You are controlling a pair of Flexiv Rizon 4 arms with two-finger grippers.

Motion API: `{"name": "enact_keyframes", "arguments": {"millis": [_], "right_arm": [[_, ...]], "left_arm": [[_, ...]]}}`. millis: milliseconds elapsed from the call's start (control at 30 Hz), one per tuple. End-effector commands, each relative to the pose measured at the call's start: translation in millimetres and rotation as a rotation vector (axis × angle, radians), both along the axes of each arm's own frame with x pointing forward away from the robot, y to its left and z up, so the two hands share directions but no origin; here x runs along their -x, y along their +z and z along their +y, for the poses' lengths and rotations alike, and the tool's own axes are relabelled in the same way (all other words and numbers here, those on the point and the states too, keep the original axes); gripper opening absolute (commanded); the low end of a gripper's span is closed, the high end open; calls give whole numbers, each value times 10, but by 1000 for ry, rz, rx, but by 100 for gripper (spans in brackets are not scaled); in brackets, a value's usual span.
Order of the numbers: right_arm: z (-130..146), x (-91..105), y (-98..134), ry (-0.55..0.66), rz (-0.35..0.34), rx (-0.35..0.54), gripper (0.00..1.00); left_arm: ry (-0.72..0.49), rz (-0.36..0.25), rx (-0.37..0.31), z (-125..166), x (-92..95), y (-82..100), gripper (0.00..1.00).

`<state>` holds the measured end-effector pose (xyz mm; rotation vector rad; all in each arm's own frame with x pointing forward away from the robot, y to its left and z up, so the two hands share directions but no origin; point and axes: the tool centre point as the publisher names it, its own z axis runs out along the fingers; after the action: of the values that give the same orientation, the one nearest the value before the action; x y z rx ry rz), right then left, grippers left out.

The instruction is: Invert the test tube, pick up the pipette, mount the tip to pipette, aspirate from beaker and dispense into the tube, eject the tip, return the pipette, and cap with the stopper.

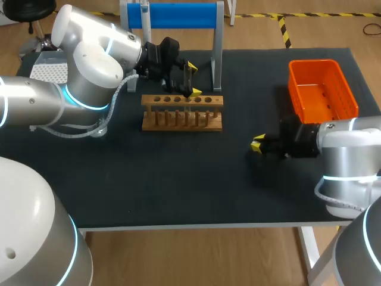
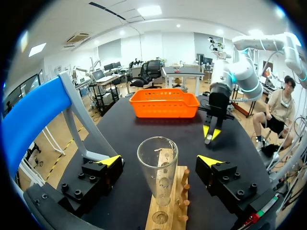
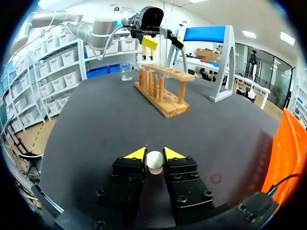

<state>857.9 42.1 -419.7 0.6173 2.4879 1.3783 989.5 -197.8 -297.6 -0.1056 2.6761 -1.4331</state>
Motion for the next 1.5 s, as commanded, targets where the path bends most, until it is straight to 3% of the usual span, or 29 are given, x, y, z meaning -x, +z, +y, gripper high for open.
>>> {"name": "enact_keyframes", "arguments": {"millis": [33, 233, 500, 1500], "right_arm": [[-38, -12, 243, 25, 0, 7, 0], [-8, -128, 655, 68, -24, 24, 0], [197, -262, 1395, 149, -91, 24, 0], [227, -304, 1435, 157, -97, 29, 0]], "left_arm": [[-2, 2, -2, -4, -11, 0, 100], [-2, 2, -2, -4, -11, 0, 100], [-2, 2, -2, -4, -11, 0, 100], [-2, 2, -2, -4, -11, 0, 100]]}}
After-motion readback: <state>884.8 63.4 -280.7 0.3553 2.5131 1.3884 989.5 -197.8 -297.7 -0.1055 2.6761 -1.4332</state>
